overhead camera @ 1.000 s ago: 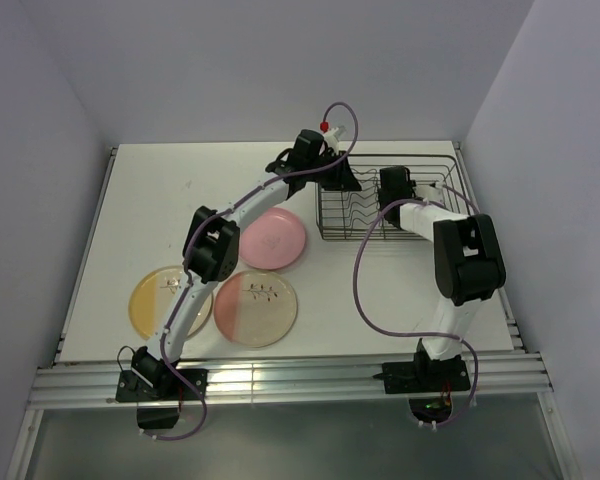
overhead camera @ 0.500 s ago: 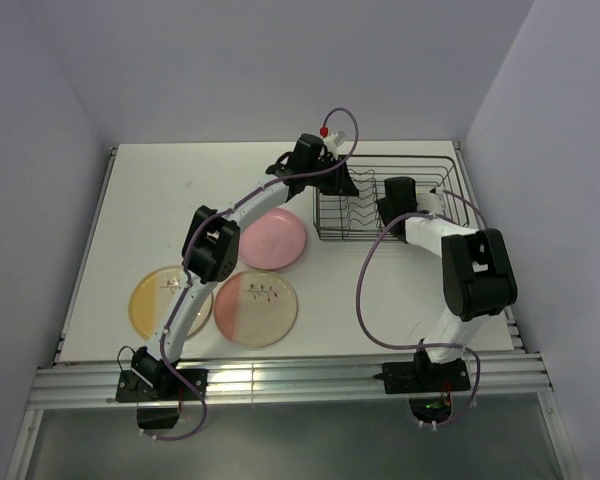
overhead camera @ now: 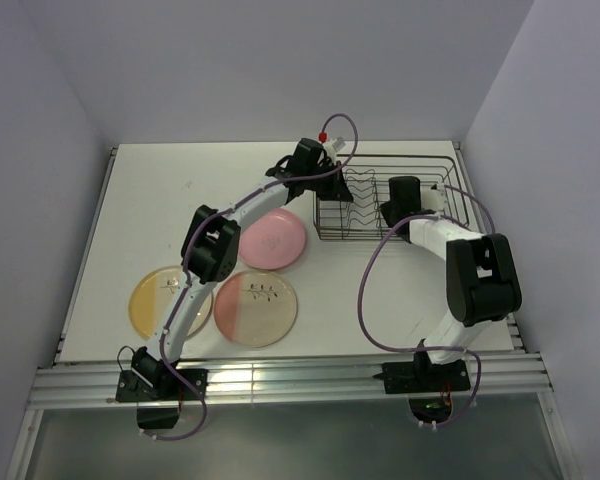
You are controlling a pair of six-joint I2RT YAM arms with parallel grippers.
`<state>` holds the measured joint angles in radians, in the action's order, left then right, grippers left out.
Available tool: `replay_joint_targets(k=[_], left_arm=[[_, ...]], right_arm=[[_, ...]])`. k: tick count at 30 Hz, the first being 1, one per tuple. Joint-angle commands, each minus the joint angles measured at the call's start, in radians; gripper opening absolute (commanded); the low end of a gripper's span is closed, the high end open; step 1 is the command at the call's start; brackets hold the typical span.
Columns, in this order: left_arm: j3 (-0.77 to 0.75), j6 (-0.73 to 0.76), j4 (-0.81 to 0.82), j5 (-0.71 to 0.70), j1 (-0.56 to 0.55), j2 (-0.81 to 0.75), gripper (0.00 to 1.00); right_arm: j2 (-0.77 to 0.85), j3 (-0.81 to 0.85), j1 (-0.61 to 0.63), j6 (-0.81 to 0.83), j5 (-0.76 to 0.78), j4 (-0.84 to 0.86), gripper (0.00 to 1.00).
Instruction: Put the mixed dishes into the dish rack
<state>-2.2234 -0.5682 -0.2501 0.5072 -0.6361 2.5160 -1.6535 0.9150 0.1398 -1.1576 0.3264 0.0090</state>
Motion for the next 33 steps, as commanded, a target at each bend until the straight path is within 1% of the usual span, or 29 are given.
replay_joint_targets(k=[1,4,9,10,11,15,19,23,26,29,30,33], left_arm=[[0.021,0.019,0.000,-0.032,0.004,-0.059,0.00],[0.031,0.024,-0.003,-0.039,0.004,-0.057,0.00],[0.050,0.028,0.006,-0.039,0.007,-0.056,0.00],[0.051,0.030,0.006,-0.039,0.007,-0.056,0.00],[0.059,0.030,0.006,-0.041,0.009,-0.056,0.00],[0.090,0.033,0.025,-0.036,0.009,-0.062,0.00],[0.096,0.039,0.017,-0.038,0.009,-0.054,0.00],[0.105,0.042,0.020,-0.039,0.009,-0.059,0.00],[0.099,0.039,0.020,-0.033,0.010,-0.057,0.00],[0.099,0.042,0.017,-0.033,0.010,-0.056,0.00],[0.100,0.042,0.018,-0.035,0.010,-0.057,0.00],[0.107,0.039,0.025,-0.029,0.012,-0.059,0.00]], right_arm=[[-0.009,0.067,-0.020,0.047,0.051,-0.073,0.21],[-0.043,0.126,-0.028,0.070,0.111,-0.136,0.15],[-0.100,0.221,-0.040,0.108,0.155,-0.190,0.13],[-0.107,0.234,-0.046,0.114,0.166,-0.205,0.10],[-0.115,0.243,-0.049,0.118,0.171,-0.214,0.09],[-0.140,0.263,-0.065,0.148,0.163,-0.211,0.09],[-0.169,0.312,-0.083,0.151,0.154,-0.267,0.09],[-0.181,0.369,-0.095,0.191,0.209,-0.300,0.09],[-0.209,0.421,-0.123,0.240,0.163,-0.300,0.09],[-0.244,0.490,-0.138,0.225,0.152,-0.381,0.09],[-0.249,0.498,-0.172,0.228,0.143,-0.392,0.09],[-0.264,0.513,-0.181,0.239,0.132,-0.406,0.09]])
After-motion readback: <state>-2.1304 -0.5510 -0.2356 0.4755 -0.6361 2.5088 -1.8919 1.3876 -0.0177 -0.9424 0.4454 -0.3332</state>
